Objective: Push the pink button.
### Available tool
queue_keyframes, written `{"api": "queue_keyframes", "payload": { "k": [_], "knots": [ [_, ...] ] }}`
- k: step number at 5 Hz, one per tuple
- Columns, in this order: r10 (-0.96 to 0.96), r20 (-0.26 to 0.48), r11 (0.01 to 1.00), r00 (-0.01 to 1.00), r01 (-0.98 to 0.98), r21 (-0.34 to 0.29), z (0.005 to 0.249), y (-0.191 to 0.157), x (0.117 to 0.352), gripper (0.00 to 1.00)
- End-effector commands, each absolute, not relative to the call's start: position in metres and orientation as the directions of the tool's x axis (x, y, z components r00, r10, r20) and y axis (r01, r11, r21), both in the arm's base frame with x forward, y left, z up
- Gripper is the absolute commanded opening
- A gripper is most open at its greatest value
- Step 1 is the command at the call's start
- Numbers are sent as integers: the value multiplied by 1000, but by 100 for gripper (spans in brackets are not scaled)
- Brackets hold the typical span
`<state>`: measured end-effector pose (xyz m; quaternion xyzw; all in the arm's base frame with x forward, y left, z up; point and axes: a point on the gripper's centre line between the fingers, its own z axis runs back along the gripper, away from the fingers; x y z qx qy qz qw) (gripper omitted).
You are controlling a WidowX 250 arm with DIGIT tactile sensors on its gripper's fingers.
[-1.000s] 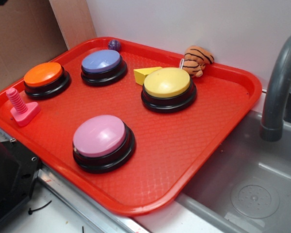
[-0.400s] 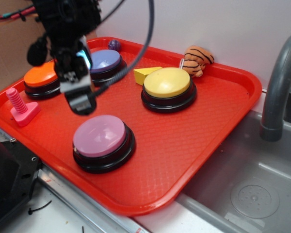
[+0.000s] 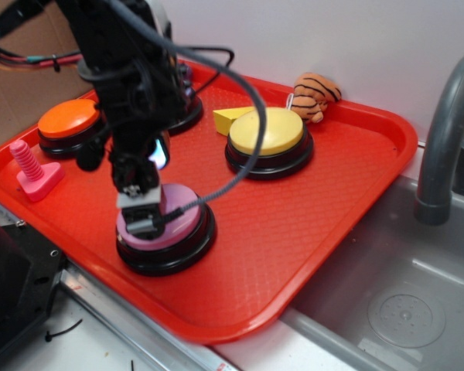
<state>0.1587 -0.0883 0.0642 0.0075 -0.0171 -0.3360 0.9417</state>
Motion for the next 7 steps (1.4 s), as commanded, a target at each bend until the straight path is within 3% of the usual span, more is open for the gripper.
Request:
{"api": "queue_keyframes", "payload": {
  "k": [1, 3, 4, 5, 6, 7],
  "knots": [
    [-608, 0, 794, 794, 608, -5, 38, -91, 148, 100],
    [-639, 46, 768, 768, 640, -26, 73, -89, 152, 100],
    [-629, 25, 776, 777, 629, -39, 89, -86, 153, 100],
    [-620, 80, 779, 781, 624, -60, 98, -84, 155, 100],
    [-611, 60, 789, 789, 613, -26, 118, -81, 158, 100],
    [-615, 49, 786, 787, 617, -30, 125, -81, 160, 100]
  ]
}}
